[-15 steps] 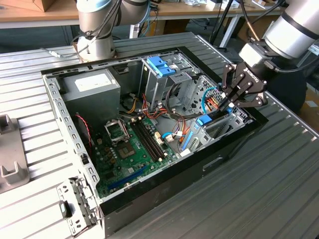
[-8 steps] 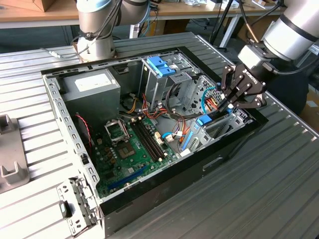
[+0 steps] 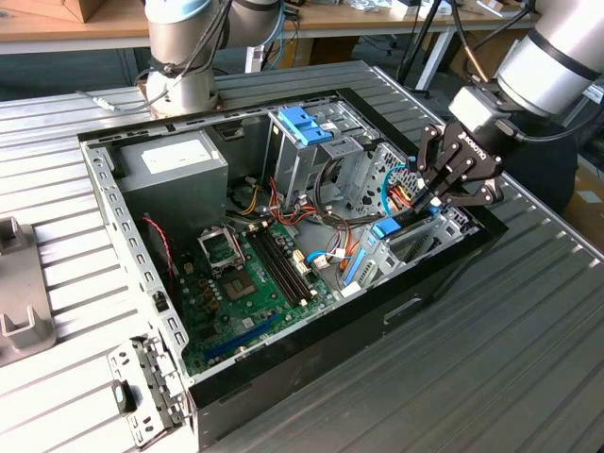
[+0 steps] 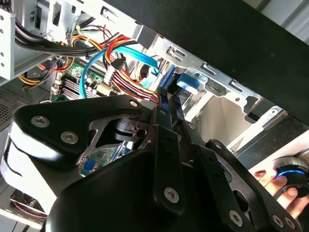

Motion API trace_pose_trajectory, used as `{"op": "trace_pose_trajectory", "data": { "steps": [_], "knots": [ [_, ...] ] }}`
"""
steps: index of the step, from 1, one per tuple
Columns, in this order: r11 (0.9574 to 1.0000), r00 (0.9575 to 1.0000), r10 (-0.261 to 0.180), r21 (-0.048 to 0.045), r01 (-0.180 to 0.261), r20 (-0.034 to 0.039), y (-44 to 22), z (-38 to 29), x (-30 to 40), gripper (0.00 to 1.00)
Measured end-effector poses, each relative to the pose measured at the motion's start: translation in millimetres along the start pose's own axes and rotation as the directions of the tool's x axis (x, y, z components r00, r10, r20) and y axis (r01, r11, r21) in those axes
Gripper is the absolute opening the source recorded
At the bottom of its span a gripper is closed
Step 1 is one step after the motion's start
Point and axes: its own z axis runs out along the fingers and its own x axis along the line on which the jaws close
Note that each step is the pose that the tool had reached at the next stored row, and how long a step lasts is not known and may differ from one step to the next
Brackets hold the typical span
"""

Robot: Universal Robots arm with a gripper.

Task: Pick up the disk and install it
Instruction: 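Insert the first disk wire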

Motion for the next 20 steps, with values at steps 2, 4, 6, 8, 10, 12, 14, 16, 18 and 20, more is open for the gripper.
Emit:
{"op": "trace_pose_trajectory", "data": {
  "steps": [2, 4, 6, 8, 10, 12, 14, 16, 18, 20],
  "knots": [
    [1.0, 1.0, 0.0, 0.0001, 0.0, -0.0014, 0.1, -0.5, 0.0, 0.24],
    [1.0, 1.0, 0.0, 0.0002, 0.0, -0.002, 0.1, -0.7, 0.0, 0.24],
    [1.0, 1.0, 0.0, 0.0002, 0.0, -0.002, 0.6, -3.9, -0.3, 0.24],
    [1.0, 1.0, 0.0, 0.0001, 0.0, -0.0021, 2.3, -13.9, -1.3, 0.24],
    [1.0, 1.0, 0.0, 0.0002, 0.0, -0.0018, 3.7, -22.6, -2.6, 0.24],
    [1.0, 1.0, 0.0, 0.0002, 0.0, -0.002, 4.4, -26.9, -3.9, 0.24],
    [1.0, 1.0, 0.0, 0.0001, 0.0, -0.0017, 4.8, -28.8, -5.2, 0.24],
    [1.0, 1.0, 0.0, -0.0005, 0.0, -0.0016, 3.7, -29.3, -5.6, 0.16],
    [1.0, 1.0, 0.0, -0.0051, 0.0, -0.0008, -0.5, -30.1, -5.9, 0.1],
    [0.9999, 1.0, 0.001, -0.012, -0.001, -0.0004, -6.9, -31.1, -6.1, 0.1]
  ]
}}
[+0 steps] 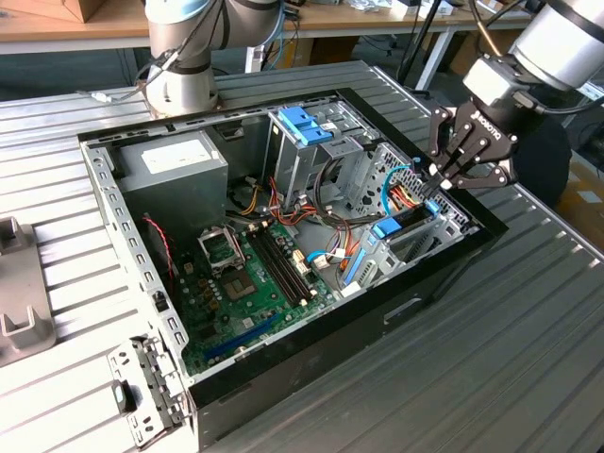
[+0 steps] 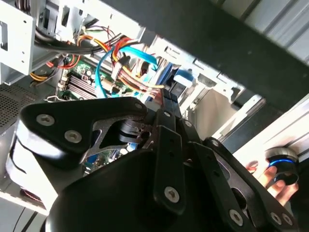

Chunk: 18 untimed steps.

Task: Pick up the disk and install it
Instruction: 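Insert the first disk wire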

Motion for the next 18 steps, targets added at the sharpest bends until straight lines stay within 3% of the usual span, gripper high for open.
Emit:
{"op": "trace_pose_trajectory", "data": {
  "steps": [1, 5, 7, 8, 10, 12, 18],
  "knots": [
    [1.0, 1.0, 0.0, -0.0044, 0.0, -0.0001, -5.6, -1.5, -0.2, 0.1],
    [1.0, 1.0, 0.001, -0.0083, -0.001, 0.0011, -10.6, -7.6, -0.9, 0.1],
    [1.0, 1.0, 0.001, -0.0084, -0.001, 0.0013, -10.7, -7.6, -0.9, 0.1],
    [1.0, 1.0, 0.0, -0.0018, 0.0, 0.0015, -10.8, -7.5, -0.9, 0.1],
    [0.9995, 1.0, -0.003, 0.0305, 0.003, 0.0018, -10.6, -7.5, -0.9, 0.1],
    [0.9976, 1.0, -0.007, 0.069, 0.007, 0.0021, -10.5, -7.4, -0.9, 0.1],
    [0.9889, 0.9999, -0.015, 0.1482, 0.014, 0.0022, -10.3, -7.1, -0.8, 0.1]
  ]
}}
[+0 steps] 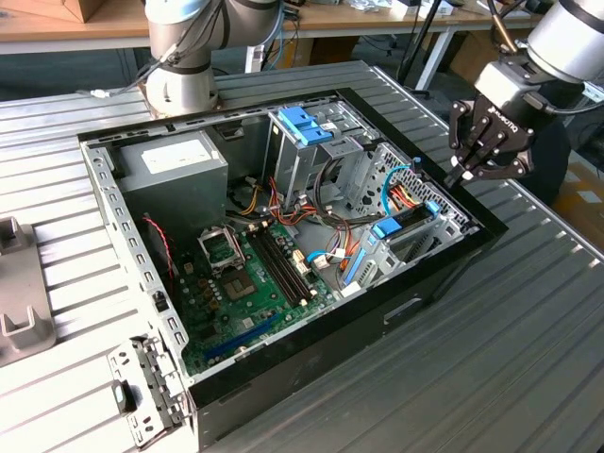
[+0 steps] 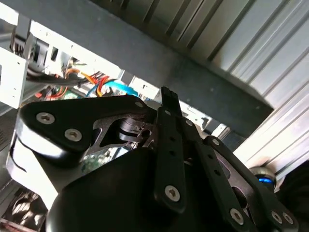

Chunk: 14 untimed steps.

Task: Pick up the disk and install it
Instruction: 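Insert the first disk wire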

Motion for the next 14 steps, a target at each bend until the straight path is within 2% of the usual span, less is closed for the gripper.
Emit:
{"op": "trace_pose_trajectory", "data": {
  "steps": [2, 3, 4, 14],
  "knots": [
    [0.9997, 1.0, -0.003, 0.0258, 0.003, 0.0003, 0.0, 0.2, 0.0, 0.1],
    [0.9994, 1.0, -0.004, 0.0359, 0.004, 0.0002, 0.1, 0.3, 0.0, 0.1],
    [0.9991, 1.0, -0.004, 0.0422, 0.004, 0.0006, 0.0, 0.4, 0.1, 0.1],
    [0.999, 1.0, -0.004, 0.0446, 0.004, 0.0005, 0.0, 0.4, 0.0, 0.1]
  ]
}}
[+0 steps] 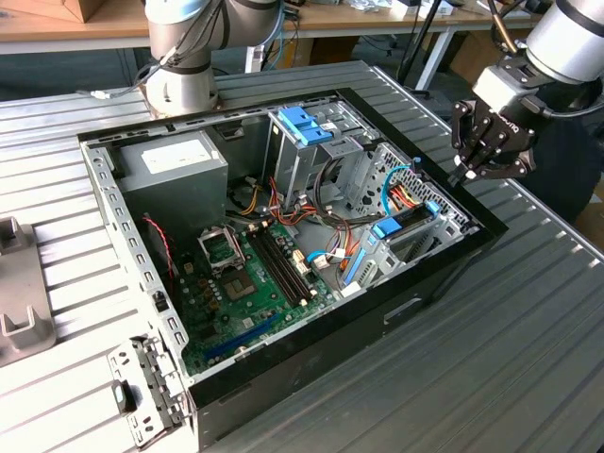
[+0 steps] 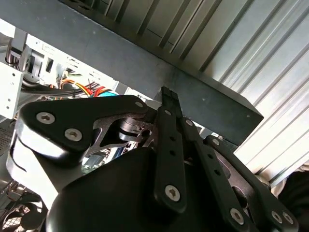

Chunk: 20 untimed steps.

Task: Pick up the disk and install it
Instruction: 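Insert the first disk wire, then insert the second disk wire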

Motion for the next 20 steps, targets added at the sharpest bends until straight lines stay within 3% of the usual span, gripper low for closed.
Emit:
{"op": "trace_pose_trajectory", "data": {
  "steps": [7, 12, 20],
  "knots": [
    [1.0, 1.0, 0.0, 0.0006, 0.0, -0.0006, 4.9, -0.4, -0.9, 0.1],
    [1.0, 1.0, -0.001, 0.0052, 0.001, -0.0019, 7.6, -8.1, -6.4, 0.1],
    [0.9999, 1.0, -0.001, 0.0134, 0.001, -0.002, 28.1, -9.0, -11.4, 0.1]
  ]
}}
